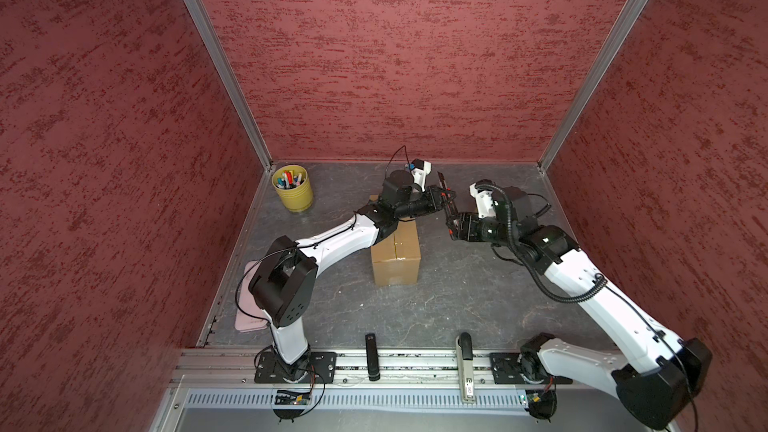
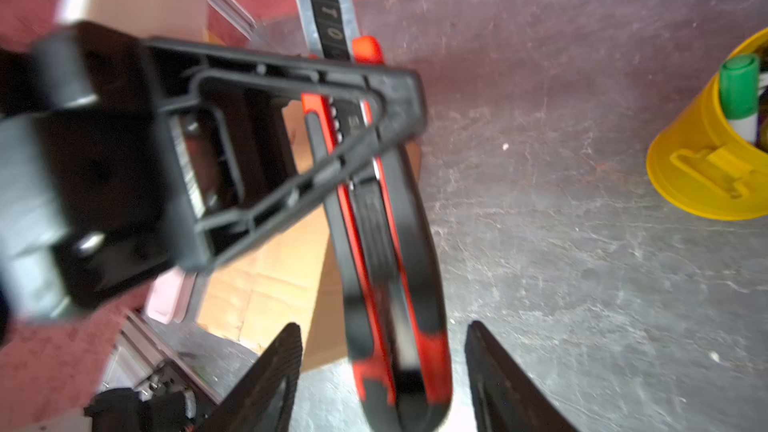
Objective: Unpack the express box
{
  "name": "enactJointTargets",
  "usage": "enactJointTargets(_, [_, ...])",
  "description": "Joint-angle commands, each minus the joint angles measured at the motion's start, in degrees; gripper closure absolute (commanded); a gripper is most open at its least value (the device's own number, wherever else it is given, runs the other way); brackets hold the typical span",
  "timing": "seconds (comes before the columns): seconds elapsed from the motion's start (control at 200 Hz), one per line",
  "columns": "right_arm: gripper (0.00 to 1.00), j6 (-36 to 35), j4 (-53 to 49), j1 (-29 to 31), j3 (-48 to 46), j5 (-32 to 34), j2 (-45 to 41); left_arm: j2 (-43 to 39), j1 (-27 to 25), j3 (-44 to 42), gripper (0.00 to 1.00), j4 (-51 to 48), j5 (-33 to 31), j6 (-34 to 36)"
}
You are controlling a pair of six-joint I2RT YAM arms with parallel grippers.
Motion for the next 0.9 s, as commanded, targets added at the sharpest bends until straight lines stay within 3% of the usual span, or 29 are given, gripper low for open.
enactJointTargets(0.0, [0.29,8.88,12.65,0.32,-3.55,0.88,-3.61,0.39,1.85,-0.36,1.0,9.18,0.44,-4.46])
enactJointTargets(0.331, [0.24,19.8,33.55,-0.18,-10.26,1.28,-6.01,1.83,3.98,-2.6,1.0,30.28,-0.71,-17.4])
enactJointTargets(0.626, [0.26,23.0,42.17,-1.5,-9.54,-1.06,-1.68,2.67,3.73,-3.09,1.0,38.76,-2.28,-24.15])
enactJointTargets(0.892, [0.33,24.5,45.97,-1.77,-8.83,-2.11,0.81,2.49,1.2,-3.3,1.0,39.82,-5.6,-23.96])
